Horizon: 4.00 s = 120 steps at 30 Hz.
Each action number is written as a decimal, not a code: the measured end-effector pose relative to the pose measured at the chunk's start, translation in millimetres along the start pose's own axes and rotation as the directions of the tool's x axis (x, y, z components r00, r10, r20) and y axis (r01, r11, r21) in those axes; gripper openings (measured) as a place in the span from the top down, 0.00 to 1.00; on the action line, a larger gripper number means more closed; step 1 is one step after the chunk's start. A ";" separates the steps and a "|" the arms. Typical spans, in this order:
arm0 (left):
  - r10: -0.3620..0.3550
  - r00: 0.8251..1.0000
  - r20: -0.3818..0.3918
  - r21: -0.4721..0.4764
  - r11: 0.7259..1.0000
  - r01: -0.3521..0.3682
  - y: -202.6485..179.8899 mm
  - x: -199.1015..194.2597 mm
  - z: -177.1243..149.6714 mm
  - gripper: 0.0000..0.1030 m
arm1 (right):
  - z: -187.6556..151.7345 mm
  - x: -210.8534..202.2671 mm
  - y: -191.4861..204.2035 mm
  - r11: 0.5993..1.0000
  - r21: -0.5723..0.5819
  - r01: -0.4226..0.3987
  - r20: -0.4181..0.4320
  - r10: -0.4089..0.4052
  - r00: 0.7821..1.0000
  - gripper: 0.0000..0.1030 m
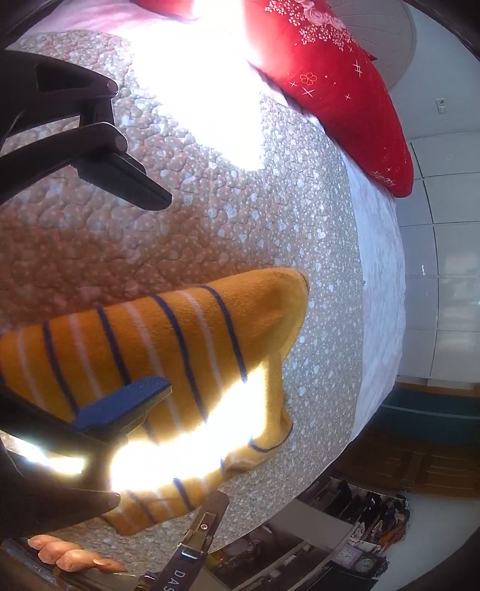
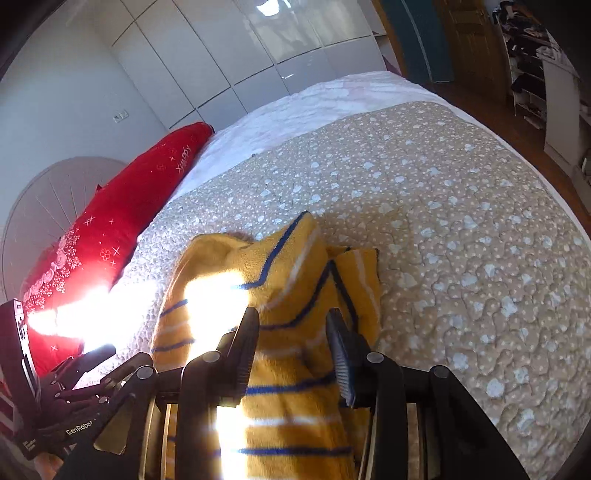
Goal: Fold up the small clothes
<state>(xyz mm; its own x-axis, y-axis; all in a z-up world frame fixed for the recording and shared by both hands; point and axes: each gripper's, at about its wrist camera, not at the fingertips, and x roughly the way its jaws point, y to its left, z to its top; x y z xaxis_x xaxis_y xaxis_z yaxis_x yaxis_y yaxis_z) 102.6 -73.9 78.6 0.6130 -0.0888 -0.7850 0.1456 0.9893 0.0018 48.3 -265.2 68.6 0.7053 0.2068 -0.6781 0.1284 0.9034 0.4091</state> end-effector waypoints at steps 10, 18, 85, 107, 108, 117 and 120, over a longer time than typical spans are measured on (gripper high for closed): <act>-0.023 0.998 -0.052 -0.020 1.000 0.022 -4.3 -19.8 -51.0 0.12 | -79.9 -12.5 -27.4 0.999 0.033 0.043 -0.079 -0.040 0.996 0.51; -0.032 0.994 -0.108 -0.037 0.999 0.028 0.9 -12.1 -64.5 0.12 | -78.1 -27.0 -29.8 0.999 0.014 0.044 -0.071 -0.043 0.997 0.46; 0.320 0.853 0.412 -0.212 0.944 -0.251 73.1 -145.4 -89.7 0.00 | -71.2 -8.7 87.6 0.992 -0.113 -0.061 -0.054 0.055 0.997 0.50; 0.256 0.895 0.366 -0.185 0.962 -0.200 54.7 -158.2 -109.7 0.00 | -148.8 -52.1 79.9 0.989 -0.121 0.086 -0.021 -0.089 0.996 0.37; 0.259 0.892 0.370 -0.185 0.962 -0.203 54.2 -159.8 -110.7 0.00 | -150.3 -53.3 79.9 0.988 -0.125 0.090 -0.019 -0.093 0.995 0.35; 0.250 0.904 0.348 -0.179 0.964 -0.198 54.9 -163.0 -122.7 0.00 | -164.8 -65.8 89.6 0.979 -0.163 0.123 -0.004 -0.125 0.992 0.32; 0.247 0.908 0.338 -0.185 0.964 -0.193 55.6 -164.4 -129.4 0.00 | -170.1 -71.0 91.1 0.974 -0.173 0.150 0.000 -0.152 0.988 0.30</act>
<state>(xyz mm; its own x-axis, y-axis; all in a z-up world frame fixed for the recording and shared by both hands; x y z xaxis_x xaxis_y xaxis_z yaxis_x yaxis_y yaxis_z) -90.5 10.6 127.6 0.8554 0.1248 -0.5028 -0.1221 0.9918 0.0384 -108.7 -133.7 50.2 0.6777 0.0670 -0.7322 0.1102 0.9753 0.1912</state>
